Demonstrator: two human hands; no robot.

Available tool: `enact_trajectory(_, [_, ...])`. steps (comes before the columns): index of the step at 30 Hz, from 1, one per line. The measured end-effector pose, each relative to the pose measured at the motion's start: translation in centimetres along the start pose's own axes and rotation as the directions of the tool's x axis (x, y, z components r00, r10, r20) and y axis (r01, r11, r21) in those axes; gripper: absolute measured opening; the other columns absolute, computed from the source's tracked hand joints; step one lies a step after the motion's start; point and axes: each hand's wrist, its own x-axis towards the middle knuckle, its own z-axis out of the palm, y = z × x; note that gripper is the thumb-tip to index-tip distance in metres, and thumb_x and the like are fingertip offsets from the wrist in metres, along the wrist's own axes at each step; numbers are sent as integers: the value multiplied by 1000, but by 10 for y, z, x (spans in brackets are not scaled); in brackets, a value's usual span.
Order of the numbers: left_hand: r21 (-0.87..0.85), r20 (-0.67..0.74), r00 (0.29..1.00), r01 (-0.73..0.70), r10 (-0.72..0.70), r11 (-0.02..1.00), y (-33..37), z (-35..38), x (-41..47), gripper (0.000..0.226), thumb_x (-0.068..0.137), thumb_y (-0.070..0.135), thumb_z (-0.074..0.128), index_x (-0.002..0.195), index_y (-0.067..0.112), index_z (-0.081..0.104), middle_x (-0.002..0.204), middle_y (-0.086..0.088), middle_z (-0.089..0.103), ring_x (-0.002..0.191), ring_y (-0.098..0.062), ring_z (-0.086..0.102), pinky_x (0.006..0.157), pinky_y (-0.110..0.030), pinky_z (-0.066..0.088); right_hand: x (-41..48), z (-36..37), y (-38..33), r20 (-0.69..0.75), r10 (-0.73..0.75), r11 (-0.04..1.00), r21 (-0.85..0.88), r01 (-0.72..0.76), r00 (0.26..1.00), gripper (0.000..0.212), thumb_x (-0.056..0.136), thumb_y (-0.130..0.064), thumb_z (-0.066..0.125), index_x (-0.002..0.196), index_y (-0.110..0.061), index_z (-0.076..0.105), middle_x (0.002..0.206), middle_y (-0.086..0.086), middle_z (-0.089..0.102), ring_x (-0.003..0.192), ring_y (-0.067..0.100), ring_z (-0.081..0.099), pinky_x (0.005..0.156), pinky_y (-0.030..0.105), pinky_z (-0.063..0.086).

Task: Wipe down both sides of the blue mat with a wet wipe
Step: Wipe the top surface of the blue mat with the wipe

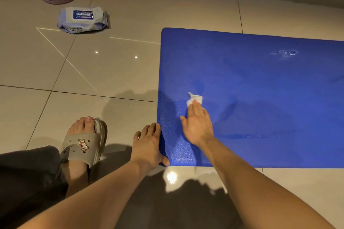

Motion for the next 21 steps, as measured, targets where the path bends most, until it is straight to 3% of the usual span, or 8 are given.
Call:
enact_trajectory(4, [-37,33,999,15,-13,999,0,2,0,141,56,60,85,162,18,1,167,2,10,154,-20,4,124,-43,14,17,10,-48,108,-241,967,-62,248,965,62,105,-42,39,150,0,35,163,15,22,148,30,24,118,45,29])
enact_trajectory(6, [-55,35,999,13,-11,998,-1,3,1,143,56,59,85,162,19,-2,168,1,8,155,-21,3,124,-43,14,23,9,-54,196,-335,918,-154,366,922,66,107,-45,29,156,-1,25,167,14,11,155,27,6,124,45,17])
enact_trajectory(8, [-39,30,1000,3,-2,999,0,1,1,142,56,59,84,162,17,0,167,1,10,154,-21,5,124,-43,15,30,2,-47,202,-382,902,-132,412,902,66,107,-46,31,157,-4,22,169,7,6,155,20,4,125,43,12])
enact_trajectory(11, [-8,9,1000,-18,18,1000,-3,0,1,140,53,64,82,161,17,7,165,0,15,152,-22,11,122,-39,17,32,-8,-17,66,-318,948,17,318,946,53,103,-42,46,144,-9,42,166,-6,11,141,9,27,120,44,28])
enact_trajectory(13, [-20,10,999,-48,48,999,-9,0,2,140,52,70,79,161,18,9,164,0,16,150,-22,14,121,-39,17,31,-11,10,36,-241,970,-30,243,970,46,103,-43,41,134,-10,46,168,-4,7,146,15,24,119,46,28])
enact_trajectory(16, [-58,16,996,-91,92,994,-18,-4,3,135,54,84,65,161,21,14,163,1,20,148,-22,18,121,-40,17,25,-13,51,46,-56,994,-86,59,997,47,101,-35,39,138,-7,44,164,7,22,149,24,25,118,47,28])
enact_trajectory(19, [-84,-83,991,-115,108,990,-16,-15,8,108,64,83,64,151,23,40,151,3,39,137,-21,36,118,-38,24,21,-18,64,55,130,991,-30,-129,990,47,87,-11,47,133,0,47,160,13,29,138,34,40,110,46,37])
enact_trajectory(21, [-109,-202,975,-114,90,988,-10,-23,18,95,65,77,72,139,22,52,143,1,47,131,-22,45,114,-39,29,25,-18,51,64,169,981,88,-174,984,47,82,-10,41,127,4,48,163,15,25,134,39,41,106,47,41])
